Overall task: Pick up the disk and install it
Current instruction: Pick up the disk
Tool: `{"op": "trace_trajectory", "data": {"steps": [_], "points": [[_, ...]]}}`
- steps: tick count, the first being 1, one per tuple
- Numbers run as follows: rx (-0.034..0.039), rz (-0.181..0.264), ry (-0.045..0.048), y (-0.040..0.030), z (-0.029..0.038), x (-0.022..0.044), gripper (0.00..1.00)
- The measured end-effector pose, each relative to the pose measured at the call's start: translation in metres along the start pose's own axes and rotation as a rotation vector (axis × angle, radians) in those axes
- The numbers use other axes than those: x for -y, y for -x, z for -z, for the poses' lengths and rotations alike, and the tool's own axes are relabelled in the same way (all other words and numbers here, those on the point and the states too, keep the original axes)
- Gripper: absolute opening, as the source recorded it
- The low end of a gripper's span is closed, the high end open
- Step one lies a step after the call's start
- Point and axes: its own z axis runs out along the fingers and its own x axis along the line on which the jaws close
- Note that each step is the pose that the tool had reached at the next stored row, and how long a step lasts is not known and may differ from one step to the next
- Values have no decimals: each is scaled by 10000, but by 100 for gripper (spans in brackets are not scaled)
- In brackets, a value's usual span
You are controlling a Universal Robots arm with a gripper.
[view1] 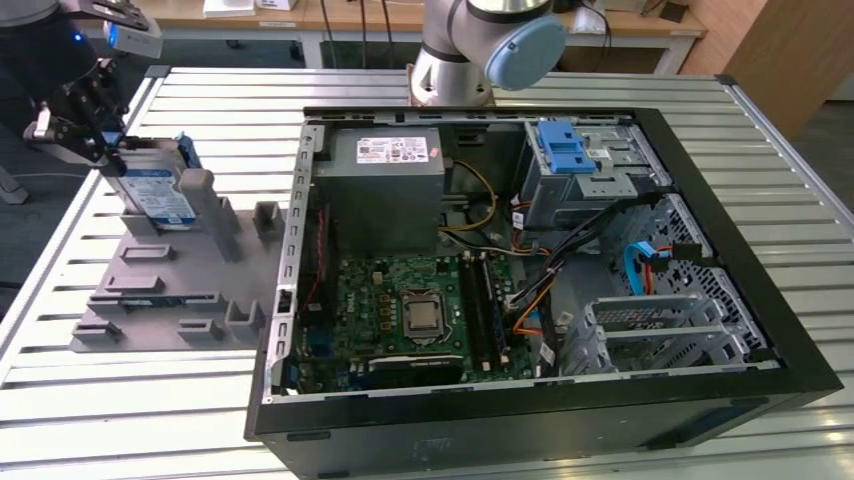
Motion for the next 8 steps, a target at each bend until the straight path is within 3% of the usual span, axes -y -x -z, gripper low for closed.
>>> {"op": "trace_trajectory", "data": {"steps": [8], "points": [[-11, 396, 14, -9, 2, 0, 37]]}}
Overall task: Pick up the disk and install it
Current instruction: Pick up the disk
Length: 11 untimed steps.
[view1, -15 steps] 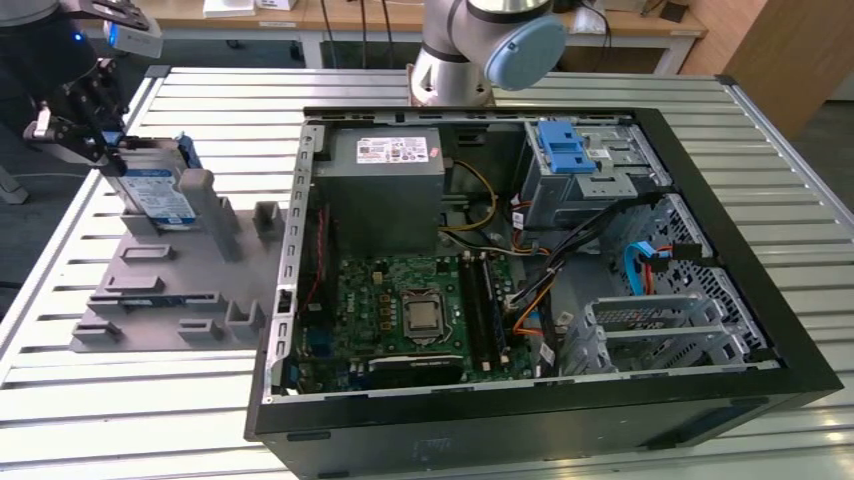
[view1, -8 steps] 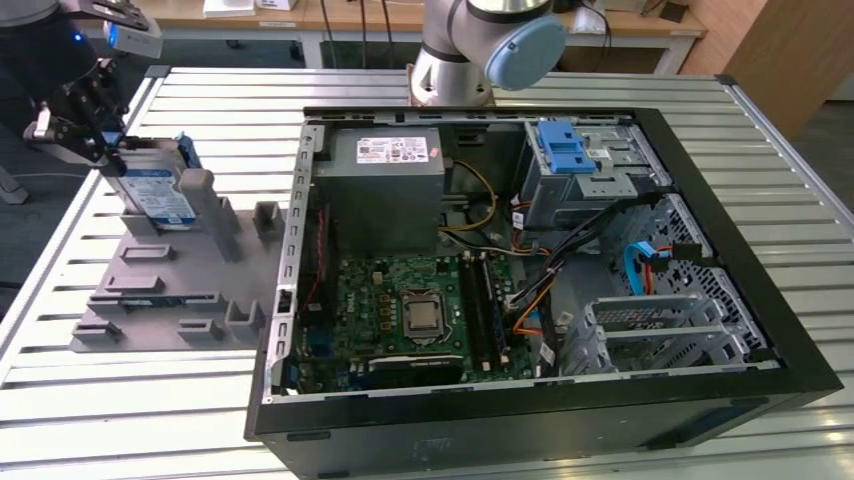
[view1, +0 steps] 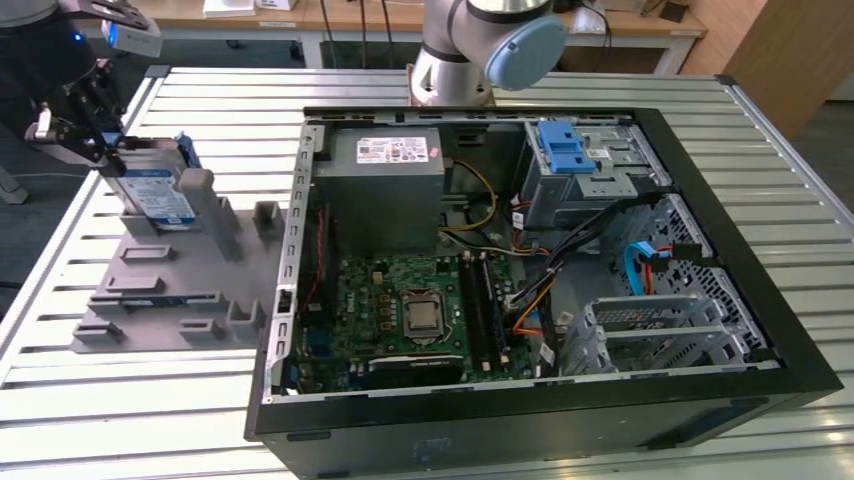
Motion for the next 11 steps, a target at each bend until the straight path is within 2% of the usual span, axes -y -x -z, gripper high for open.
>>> {"op": "trace_trajectory", "data": {"steps": [10, 11], "points": [[-1, 75, 1, 0, -1, 0, 38], [-2, 75, 1, 0, -1, 0, 44]]}}
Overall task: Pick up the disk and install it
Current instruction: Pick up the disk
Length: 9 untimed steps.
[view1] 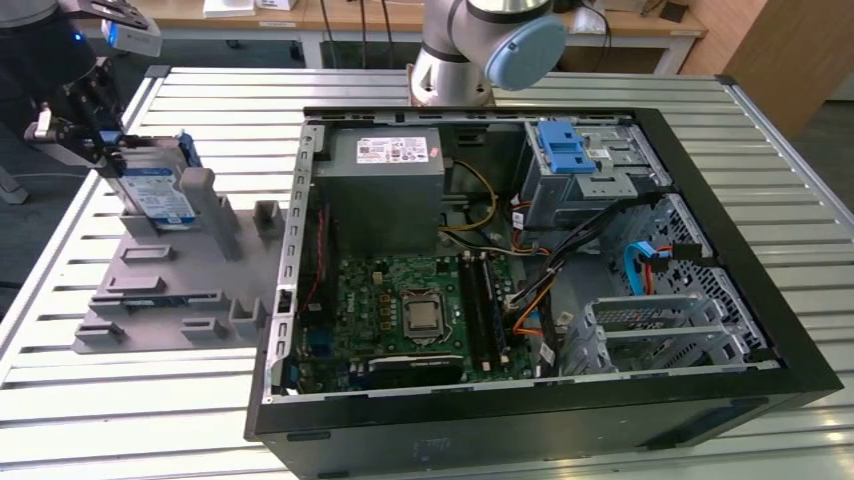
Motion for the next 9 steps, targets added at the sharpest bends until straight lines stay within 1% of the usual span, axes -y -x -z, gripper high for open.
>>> {"op": "trace_trajectory", "data": {"steps": [7, 8, 9], "points": [[-1, 0, 1, 0, 0, 0, 43], [-1, 0, 1, 0, 0, 0, 36], [-1, 1, 1, 0, 0, 0, 36]]}}
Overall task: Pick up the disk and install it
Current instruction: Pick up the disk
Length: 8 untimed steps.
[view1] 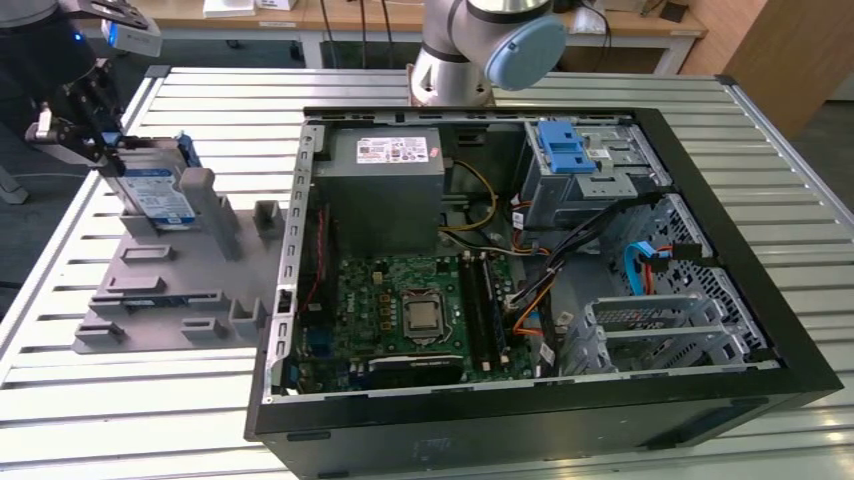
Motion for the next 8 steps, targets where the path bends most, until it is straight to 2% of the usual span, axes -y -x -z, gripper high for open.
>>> {"op": "trace_trajectory", "data": {"steps": [8], "points": [[1, 0, -1, 1, 29, -1, 36]]}}
